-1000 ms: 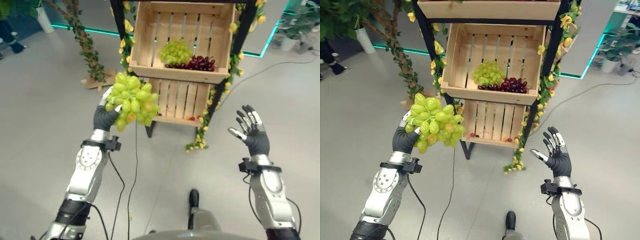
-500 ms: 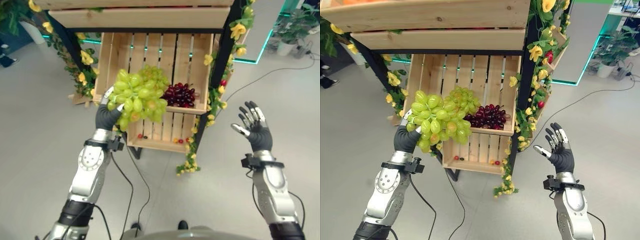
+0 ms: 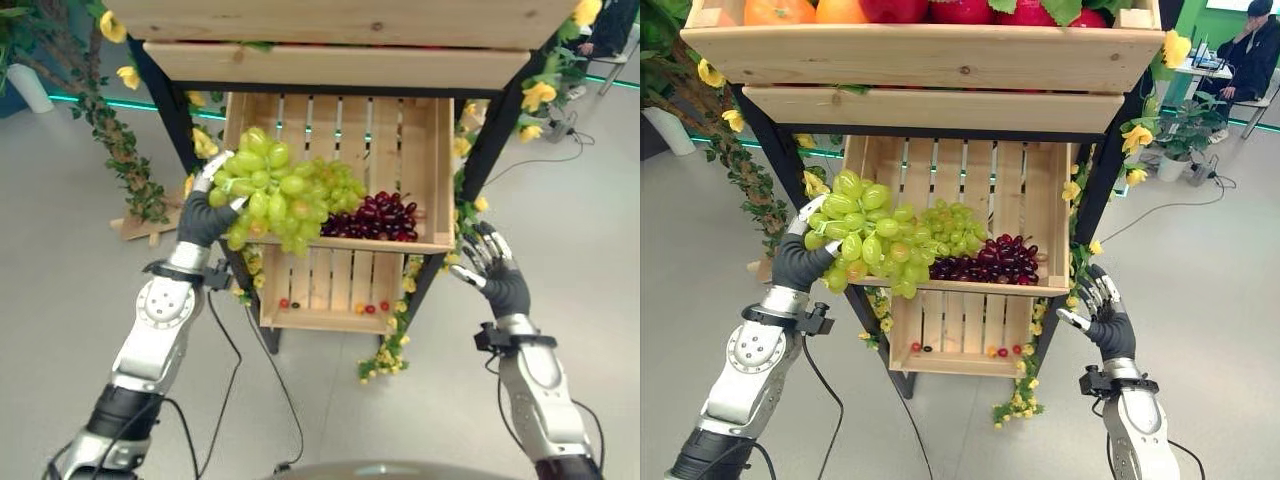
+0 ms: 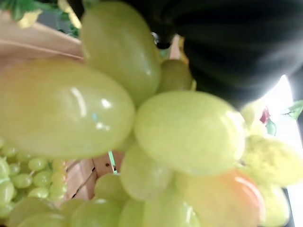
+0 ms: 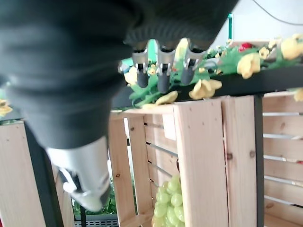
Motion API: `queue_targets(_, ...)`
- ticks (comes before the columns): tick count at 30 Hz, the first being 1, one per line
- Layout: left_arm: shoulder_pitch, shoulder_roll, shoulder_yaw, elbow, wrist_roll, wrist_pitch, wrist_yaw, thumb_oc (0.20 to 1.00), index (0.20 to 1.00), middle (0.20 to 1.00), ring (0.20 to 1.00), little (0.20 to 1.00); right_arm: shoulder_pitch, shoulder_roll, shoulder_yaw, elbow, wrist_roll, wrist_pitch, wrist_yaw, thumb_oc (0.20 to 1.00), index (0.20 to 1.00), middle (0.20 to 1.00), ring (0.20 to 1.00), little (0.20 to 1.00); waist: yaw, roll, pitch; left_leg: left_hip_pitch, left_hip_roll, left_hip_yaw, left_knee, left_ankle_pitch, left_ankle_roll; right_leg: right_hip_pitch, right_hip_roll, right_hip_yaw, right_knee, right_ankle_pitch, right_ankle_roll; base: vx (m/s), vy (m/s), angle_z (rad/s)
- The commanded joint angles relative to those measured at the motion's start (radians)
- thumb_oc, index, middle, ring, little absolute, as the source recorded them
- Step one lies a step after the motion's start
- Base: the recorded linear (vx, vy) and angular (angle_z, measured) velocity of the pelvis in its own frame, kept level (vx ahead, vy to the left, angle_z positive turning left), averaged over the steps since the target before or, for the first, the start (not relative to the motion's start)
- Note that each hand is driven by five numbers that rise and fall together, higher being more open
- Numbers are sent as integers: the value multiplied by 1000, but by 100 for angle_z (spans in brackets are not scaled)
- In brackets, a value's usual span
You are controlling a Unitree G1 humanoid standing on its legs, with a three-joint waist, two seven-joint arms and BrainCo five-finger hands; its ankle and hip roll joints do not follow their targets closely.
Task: Pick up the fruits from the basket on one side to the basket on the other side
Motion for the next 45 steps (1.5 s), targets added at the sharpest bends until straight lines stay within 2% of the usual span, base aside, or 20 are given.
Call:
queue_targets(1, -183, 24, -5, 111, 71, -28, 56, 200, 200, 200, 200, 200, -66, -42, -20, -45, -3, -33, 3, 1000, 1000, 1000, 1000, 1000, -7, 19, -24, 71, 61, 35, 7, -73, -45, -58, -32, 9, 3, 23, 81, 11, 16, -17)
queue_targets(6, -325, 138, -62, 283, 162, 8, 70, 200, 200, 200, 200, 200, -60, -54, 0, -31, -1, -23, 14, 1000, 1000, 1000, 1000, 1000, -26, 39, -25, 70, 56, 50, 4, -73, -45, -73, -39, 18, 0, 30, 94, 4, 7, -20)
queue_targets(14, -446, 232, -151, 417, 230, 28, 38, 200, 200, 200, 200, 200, -46, -57, -2, -16, 2, -28, 25, 1000, 1000, 1000, 1000, 1000, -47, 59, -21, 70, 52, 63, 2, -72, -47, -85, -45, 22, 0, 37, 105, 0, 1, -5)
queue_targets(18, -488, 207, -162, 484, 184, 36, 50, 200, 200, 200, 200, 200, -42, -53, -2, -19, 7, -28, 27, 1000, 1000, 1000, 1000, 1000, -53, 65, -17, 66, 50, 67, 2, -72, -47, -92, -48, 26, 0, 39, 108, 8, -4, -5)
queue_targets(23, -548, 144, -169, 654, 133, 72, 79, 200, 200, 200, 200, 200, -36, -48, 3, -21, 7, -25, 13, 1000, 1000, 1000, 1000, 1000, -72, 79, -3, 54, 47, 77, 2, -71, -46, -113, -53, 31, 0, 46, 112, -6, 3, -6)
queue_targets(25, -602, 182, -193, 722, 213, 96, 88, 200, 200, 200, 200, 200, -24, -53, 2, -24, -1, -23, 10, 1000, 1000, 1000, 1000, 1000, -83, 87, 6, 47, 48, 88, 2, -69, -47, -129, -53, 40, 0, 52, 116, -17, -4, -8)
queue_targets(27, -620, 189, -197, 756, 223, 99, 95, 200, 200, 200, 200, 200, -16, -54, -2, -26, -1, -22, 11, 1000, 1000, 1000, 1000, 1000, -85, 88, 9, 43, 49, 94, 2, -69, -47, -137, -54, 44, 0, 54, 118, -10, -6, -15)
queue_targets(28, -637, 171, -185, 822, 197, 111, 105, 200, 200, 200, 200, 200, -5, -57, -3, -28, 3, -20, 11, 1000, 1000, 1000, 1000, 1000, -91, 92, 18, 38, 48, 99, 2, -68, -48, -146, -55, 47, 0, 57, 120, -9, 0, -17)
queue_targets(37, -732, 93, -160, 1037, 54, 152, 109, 200, 200, 200, 200, 200, 4, -59, 0, -41, -8, -5, -6, 1000, 1000, 1000, 1000, 1000, -113, 112, 52, 15, 44, 113, 2, -64, -48, -182, -60, 60, 0, 65, 124, -14, 4, -11)
queue_targets(40, -791, 137, -220, 1087, 178, 162, 104, 200, 200, 200, 200, 200, 9, -70, -6, -54, -8, -7, 1, 1000, 1000, 1000, 1000, 1000, -118, 118, 61, 8, 43, 119, 2, -63, -48, -194, -61, 65, 0, 68, 127, 2, 2, -1)
queue_targets(45, -864, 215, -346, 1132, 482, 192, 88, 200, 200, 200, 200, 200, 33, -94, -19, -63, 6, -22, 24, 1000, 1000, 1000, 1000, 1000, -123, 122, 79, -1, 43, 131, 2, -62, -51, -211, -62, 72, 0, 75, 133, -6, -1, -9)
